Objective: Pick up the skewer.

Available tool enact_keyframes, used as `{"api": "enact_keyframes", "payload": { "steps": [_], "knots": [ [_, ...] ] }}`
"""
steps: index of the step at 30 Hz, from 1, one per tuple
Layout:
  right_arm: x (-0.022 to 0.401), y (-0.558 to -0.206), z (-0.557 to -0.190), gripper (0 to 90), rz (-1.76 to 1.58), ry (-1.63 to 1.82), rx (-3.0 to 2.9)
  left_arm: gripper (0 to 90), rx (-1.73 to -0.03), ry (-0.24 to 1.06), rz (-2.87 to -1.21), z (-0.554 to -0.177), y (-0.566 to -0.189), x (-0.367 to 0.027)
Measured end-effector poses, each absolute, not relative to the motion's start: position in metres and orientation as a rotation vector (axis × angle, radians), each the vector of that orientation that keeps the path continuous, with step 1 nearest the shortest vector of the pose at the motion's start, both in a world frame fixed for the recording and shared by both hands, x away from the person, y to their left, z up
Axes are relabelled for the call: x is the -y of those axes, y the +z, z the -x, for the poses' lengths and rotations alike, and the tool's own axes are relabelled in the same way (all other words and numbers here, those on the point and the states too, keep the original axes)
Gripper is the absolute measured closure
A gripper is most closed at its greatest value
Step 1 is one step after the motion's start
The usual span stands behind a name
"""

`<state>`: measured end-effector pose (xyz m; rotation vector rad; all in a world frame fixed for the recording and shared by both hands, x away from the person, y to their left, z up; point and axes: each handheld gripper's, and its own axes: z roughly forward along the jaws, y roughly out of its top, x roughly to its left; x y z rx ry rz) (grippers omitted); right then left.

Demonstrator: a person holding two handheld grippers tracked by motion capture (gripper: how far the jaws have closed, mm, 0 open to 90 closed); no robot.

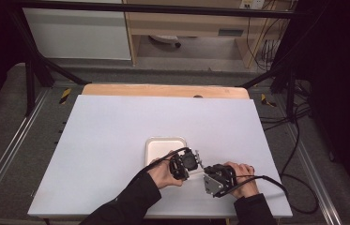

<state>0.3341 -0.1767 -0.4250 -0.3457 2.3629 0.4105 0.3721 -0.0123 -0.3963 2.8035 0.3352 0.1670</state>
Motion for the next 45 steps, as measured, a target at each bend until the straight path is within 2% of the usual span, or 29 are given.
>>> {"api": "enact_keyframes", "payload": {
  "steps": [4, 6, 7, 10, 11, 12, 21, 33, 45],
  "knots": [
    [0.182, -0.421, -0.335, 73.7, 0.221, 0.501, -2.37, 88.6, -0.352, 0.191, -2.774, -0.372, -0.395, 0.003],
    [0.189, -0.42, -0.335, 63.7, 0.049, 0.591, -2.392, 88.6, -0.368, 0.203, -2.75, -0.371, -0.395, -0.004],
    [0.189, -0.42, -0.335, 63.7, 0.049, 0.591, -2.392, 88.6, -0.375, 0.209, -2.748, -0.37, -0.395, -0.008],
    [0.197, -0.419, -0.338, 56.3, -0.072, 0.71, -2.393, 88.5, -0.378, 0.219, -2.714, -0.37, -0.393, -0.023],
    [0.198, -0.418, -0.339, 49.6, -0.142, 0.789, -2.387, 88.5, -0.385, 0.229, -2.706, -0.369, -0.393, -0.027],
    [0.198, -0.418, -0.339, 47.8, -0.159, 0.8, -2.384, 88.5, -0.397, 0.224, -2.703, -0.367, -0.394, -0.031],
    [0.199, -0.418, -0.343, 34.0, -0.311, 0.896, -2.377, 88.5, -0.495, 0.276, -2.624, -0.364, -0.395, -0.077],
    [0.202, -0.427, -0.348, 17.1, -0.662, 0.985, -2.4, 88.5, -0.633, 0.318, -2.414, -0.349, -0.4, -0.124],
    [0.194, -0.425, -0.356, 5.5, -0.88, 1.086, -2.409, 88.6, -0.76, 0.346, -2.223, -0.336, -0.414, -0.161]
  ]
}}
